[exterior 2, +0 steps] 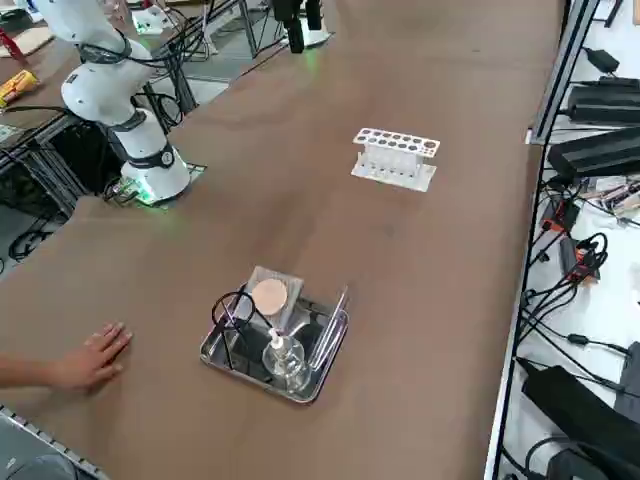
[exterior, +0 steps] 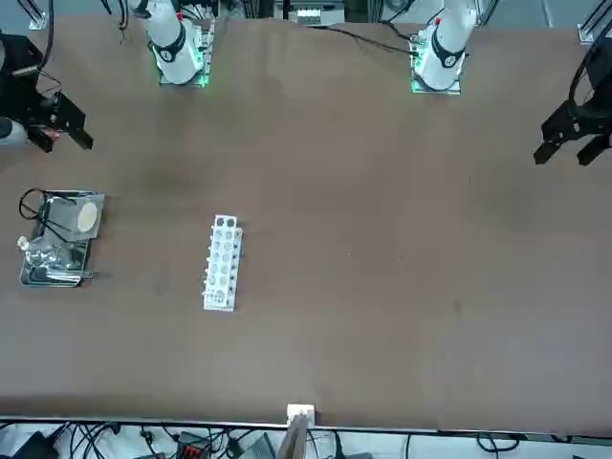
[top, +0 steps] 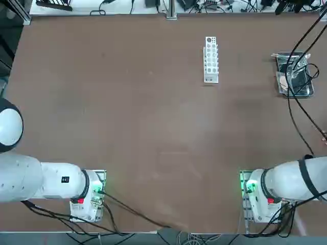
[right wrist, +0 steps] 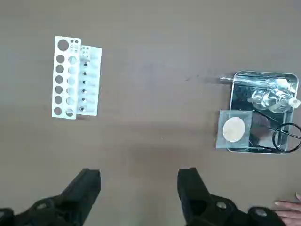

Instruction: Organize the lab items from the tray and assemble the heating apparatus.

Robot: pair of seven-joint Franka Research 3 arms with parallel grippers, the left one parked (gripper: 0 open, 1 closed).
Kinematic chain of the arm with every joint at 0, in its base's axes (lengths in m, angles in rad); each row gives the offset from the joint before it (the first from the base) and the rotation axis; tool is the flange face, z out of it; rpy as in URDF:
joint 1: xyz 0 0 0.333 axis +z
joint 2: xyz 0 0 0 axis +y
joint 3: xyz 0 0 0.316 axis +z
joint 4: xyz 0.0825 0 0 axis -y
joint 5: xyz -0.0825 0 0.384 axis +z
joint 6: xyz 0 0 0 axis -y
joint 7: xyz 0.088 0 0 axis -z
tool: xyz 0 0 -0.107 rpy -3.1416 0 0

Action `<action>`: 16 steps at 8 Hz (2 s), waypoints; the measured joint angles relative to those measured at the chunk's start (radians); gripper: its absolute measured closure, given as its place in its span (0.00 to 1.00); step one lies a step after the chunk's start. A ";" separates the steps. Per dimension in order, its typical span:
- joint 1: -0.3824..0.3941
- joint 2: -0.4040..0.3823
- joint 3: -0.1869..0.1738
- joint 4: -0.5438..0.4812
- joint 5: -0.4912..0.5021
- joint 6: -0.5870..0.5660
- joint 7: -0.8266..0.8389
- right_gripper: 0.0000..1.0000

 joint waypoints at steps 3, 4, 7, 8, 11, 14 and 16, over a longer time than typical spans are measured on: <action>0.000 0.000 0.002 0.003 0.001 0.000 0.000 0.00; 0.000 0.000 0.002 0.005 0.003 0.001 0.000 0.00; 0.001 0.017 0.005 0.005 0.003 0.001 -0.008 0.00; 0.001 0.037 0.004 0.005 0.003 0.001 -0.053 0.00; -0.015 0.140 0.002 0.004 0.002 0.061 -0.322 0.00; -0.086 0.261 -0.001 0.003 0.003 0.175 -0.709 0.00; -0.148 0.339 -0.003 0.003 0.003 0.261 -0.966 0.00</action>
